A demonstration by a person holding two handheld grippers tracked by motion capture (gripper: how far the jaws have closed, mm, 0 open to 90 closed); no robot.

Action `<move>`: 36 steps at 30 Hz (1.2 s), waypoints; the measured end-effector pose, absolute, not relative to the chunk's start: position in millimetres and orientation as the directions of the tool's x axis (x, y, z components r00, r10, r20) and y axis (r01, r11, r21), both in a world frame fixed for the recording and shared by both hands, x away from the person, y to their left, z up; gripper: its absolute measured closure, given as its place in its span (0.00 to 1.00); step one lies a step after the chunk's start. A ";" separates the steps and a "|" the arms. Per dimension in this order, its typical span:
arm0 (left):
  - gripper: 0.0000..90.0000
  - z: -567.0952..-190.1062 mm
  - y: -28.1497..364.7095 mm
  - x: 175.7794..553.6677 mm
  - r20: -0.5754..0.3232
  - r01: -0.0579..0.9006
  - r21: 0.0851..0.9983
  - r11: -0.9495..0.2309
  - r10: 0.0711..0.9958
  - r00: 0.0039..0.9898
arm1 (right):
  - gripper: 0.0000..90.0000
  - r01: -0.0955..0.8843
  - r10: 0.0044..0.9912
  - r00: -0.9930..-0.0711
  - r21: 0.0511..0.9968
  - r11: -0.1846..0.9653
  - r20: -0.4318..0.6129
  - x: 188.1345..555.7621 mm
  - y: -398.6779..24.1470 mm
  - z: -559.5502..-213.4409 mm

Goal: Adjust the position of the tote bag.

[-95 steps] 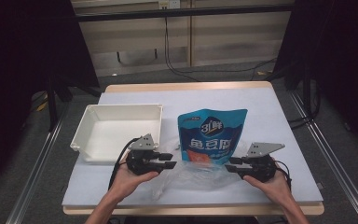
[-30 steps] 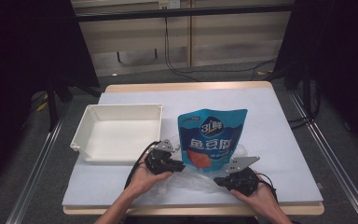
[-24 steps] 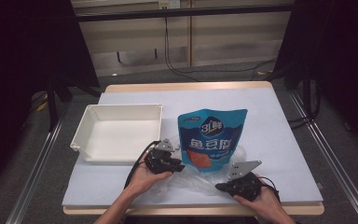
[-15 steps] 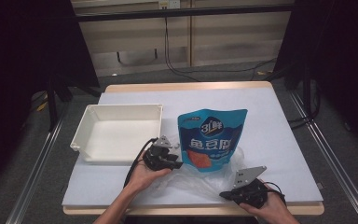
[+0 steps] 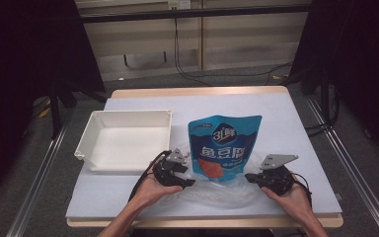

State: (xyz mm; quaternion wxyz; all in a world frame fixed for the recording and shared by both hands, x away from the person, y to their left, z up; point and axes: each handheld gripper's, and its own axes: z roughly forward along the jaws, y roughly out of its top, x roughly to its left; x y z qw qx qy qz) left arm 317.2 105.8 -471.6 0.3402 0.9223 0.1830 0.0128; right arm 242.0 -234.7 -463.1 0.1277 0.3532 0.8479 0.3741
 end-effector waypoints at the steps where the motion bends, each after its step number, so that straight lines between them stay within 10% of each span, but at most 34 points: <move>1: 0.52 -471.2 107.0 317.3 -0.097 0.324 0.626 -0.710 0.341 0.935 | 1.00 0.516 0.710 -0.703 0.718 0.467 0.043 243.1 -238.1 -465.5; 15: 0.98 -469.7 128.1 314.2 -0.101 0.314 0.621 -0.718 0.325 0.941 | 1.00 0.566 0.777 -0.629 0.675 0.474 -0.018 252.8 -262.6 -477.0; 36: 0.88 -453.3 139.4 305.8 -0.160 0.335 0.743 -0.580 0.332 0.930 | 0.93 0.491 0.769 -0.624 0.835 0.247 0.139 231.5 -282.4 -463.3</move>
